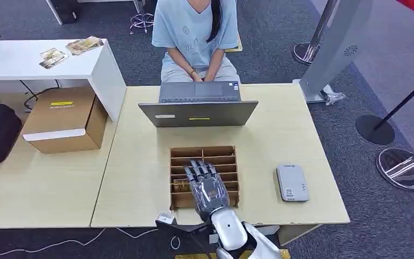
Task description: Pass the card to the sensor for recognition and then transmit it.
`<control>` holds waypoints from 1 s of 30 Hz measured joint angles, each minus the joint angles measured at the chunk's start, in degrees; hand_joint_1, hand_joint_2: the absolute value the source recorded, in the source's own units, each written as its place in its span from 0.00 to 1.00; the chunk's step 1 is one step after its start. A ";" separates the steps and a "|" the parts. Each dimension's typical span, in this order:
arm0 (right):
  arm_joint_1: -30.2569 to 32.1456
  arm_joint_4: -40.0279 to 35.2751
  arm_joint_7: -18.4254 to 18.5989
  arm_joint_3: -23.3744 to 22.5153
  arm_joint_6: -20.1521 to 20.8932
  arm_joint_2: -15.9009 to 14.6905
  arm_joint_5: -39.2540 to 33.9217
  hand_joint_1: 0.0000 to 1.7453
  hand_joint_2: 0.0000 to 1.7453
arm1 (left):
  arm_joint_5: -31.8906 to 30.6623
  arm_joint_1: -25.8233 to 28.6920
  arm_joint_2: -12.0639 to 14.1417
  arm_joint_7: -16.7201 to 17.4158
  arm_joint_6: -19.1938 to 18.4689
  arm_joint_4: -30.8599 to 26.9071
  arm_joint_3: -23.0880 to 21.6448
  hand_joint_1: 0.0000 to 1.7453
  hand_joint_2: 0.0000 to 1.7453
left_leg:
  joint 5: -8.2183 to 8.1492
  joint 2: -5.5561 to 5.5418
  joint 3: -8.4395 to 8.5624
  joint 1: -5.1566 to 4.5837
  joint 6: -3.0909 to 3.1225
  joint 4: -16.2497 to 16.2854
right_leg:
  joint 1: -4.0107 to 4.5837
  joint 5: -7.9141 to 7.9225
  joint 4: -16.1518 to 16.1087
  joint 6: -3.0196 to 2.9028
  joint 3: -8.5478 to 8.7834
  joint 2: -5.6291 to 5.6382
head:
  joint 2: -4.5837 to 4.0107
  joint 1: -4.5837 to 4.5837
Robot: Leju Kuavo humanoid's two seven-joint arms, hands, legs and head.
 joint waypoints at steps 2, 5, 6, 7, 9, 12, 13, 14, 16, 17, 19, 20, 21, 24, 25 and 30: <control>0.11 0.02 -0.09 -0.24 -0.13 0.00 0.07 0.00 1.00 | -0.07 0.00 0.00 -0.02 -0.02 0.00 0.00 0.00 1.00 | 0.00 0.00 0.00 0.00 0.00 0.00 | 0.00 0.00 0.00 0.00 0.00 0.00 | 0.00 0.00; 0.16 0.02 -0.17 -0.33 -0.20 0.00 0.09 0.00 1.00 | -0.09 -0.01 0.00 -0.09 -0.22 0.00 0.02 0.00 1.00 | 0.00 0.00 0.00 0.00 0.00 0.00 | 0.00 0.00 0.00 0.00 0.00 0.00 | 0.00 0.00; 0.18 0.02 -0.20 -0.35 -0.22 0.00 0.09 0.00 1.00 | -0.09 0.00 0.02 -0.09 -0.31 0.00 0.04 0.00 1.00 | 0.00 0.00 0.00 0.00 0.00 0.00 | 0.00 0.00 0.00 0.00 0.00 0.00 | 0.00 0.02; 0.22 0.02 -0.20 -0.39 -0.22 0.00 0.09 0.00 1.00 | -0.09 0.00 0.02 -0.09 -0.37 0.00 0.07 0.00 1.00 | 0.00 0.00 0.00 0.00 0.00 0.00 | 0.00 0.00 0.00 0.00 0.00 0.00 | 0.00 0.00; 0.37 -0.02 -0.26 -0.52 -0.33 0.00 0.13 0.00 1.00 | -0.15 0.01 0.02 -0.11 -0.39 0.00 0.09 0.00 1.00 | 0.00 0.00 0.00 0.00 0.00 0.00 | 0.00 0.00 0.00 0.00 0.00 0.00 | 0.00 0.02; 0.73 -0.33 -0.55 -0.85 -0.48 0.02 0.22 0.00 1.00 | -0.33 0.01 0.02 -0.11 -0.42 0.00 0.09 0.00 1.00 | 0.00 0.00 0.00 0.00 0.00 0.00 | 0.00 0.00 0.00 0.00 0.00 0.00 | 0.00 0.02; 0.83 -0.44 -0.61 -0.94 -0.55 0.00 0.26 0.00 1.00 | -0.42 0.01 0.02 -0.11 -0.42 0.00 0.09 0.00 1.00 | 0.00 0.00 0.00 0.00 0.00 0.00 | 0.00 0.00 0.00 0.00 0.00 0.00 | 0.00 0.00; 0.93 -0.57 -0.66 -1.03 -0.55 0.00 0.44 0.00 1.00 | -0.50 0.00 0.02 -0.11 -0.42 0.00 0.09 0.00 1.00 | 0.00 0.00 0.00 0.00 0.00 0.00 | 0.00 0.00 0.00 0.00 0.00 0.00 | 0.00 0.00; 1.11 -0.79 -0.70 -1.16 -0.59 0.00 0.59 0.00 1.00 | -0.52 0.01 0.02 -0.11 -0.42 0.00 0.09 0.00 1.00 | 0.00 0.00 0.00 0.00 0.00 0.00 | 0.00 0.00 0.00 0.00 0.00 0.00 | 0.00 0.00; 1.17 -0.87 -0.72 -1.18 -0.63 0.00 0.68 0.00 1.00 | -0.61 0.01 0.02 -0.11 -0.42 0.00 0.09 0.00 1.00 | 0.00 0.00 0.00 0.00 0.00 0.00 | 0.00 0.00 0.00 0.00 0.00 0.00 | 0.00 0.00; 1.34 -1.09 -1.09 -1.18 -0.87 0.00 0.79 0.00 1.00 | -0.77 0.00 0.02 -0.11 -0.39 0.00 0.09 0.00 1.00 | 0.00 0.00 0.00 0.00 0.00 0.00 | 0.00 0.00 0.00 0.00 0.00 0.00 | 0.00 0.02; 1.47 -1.29 -1.40 -1.20 -1.14 0.00 0.81 0.00 1.00 | -0.92 0.00 0.02 -0.11 -0.39 0.00 0.09 0.00 1.00 | 0.00 0.00 0.00 0.00 0.00 0.00 | 0.00 0.00 0.00 0.00 0.00 0.00 | 0.00 0.02; 1.60 -1.47 -1.60 -1.20 -1.44 0.00 0.83 0.00 1.00 | -1.01 0.00 0.02 -0.11 -0.39 0.00 0.09 0.00 1.00 | 0.00 0.00 0.00 0.00 0.00 0.00 | 0.00 0.00 0.00 0.00 0.00 0.00 | 0.00 0.00; 1.89 -1.92 -1.90 -1.20 -1.64 0.00 0.94 0.00 1.00 | -1.18 0.00 0.02 -0.11 -0.39 0.00 0.09 0.00 1.00 | 0.00 0.00 0.01 0.00 0.00 0.00 | 0.00 0.00 0.00 0.00 0.00 0.00 | 0.00 0.00; 1.95 -1.99 -1.99 -1.20 -1.64 0.00 0.98 0.00 1.00 | -1.22 0.00 0.02 -0.11 -0.39 0.00 0.09 0.00 1.00 | 0.00 0.00 0.00 0.00 0.00 0.00 | 0.00 0.00 0.00 0.00 0.00 0.00 | 0.00 0.00; 2.09 -1.97 -2.05 -1.20 -1.55 0.00 1.14 0.00 1.00 | -1.44 0.00 0.02 -0.15 -0.39 0.00 0.09 0.00 1.00 | 0.00 0.00 0.00 0.00 0.00 0.00 | 0.00 0.00 0.00 0.00 0.00 0.00 | 0.00 0.00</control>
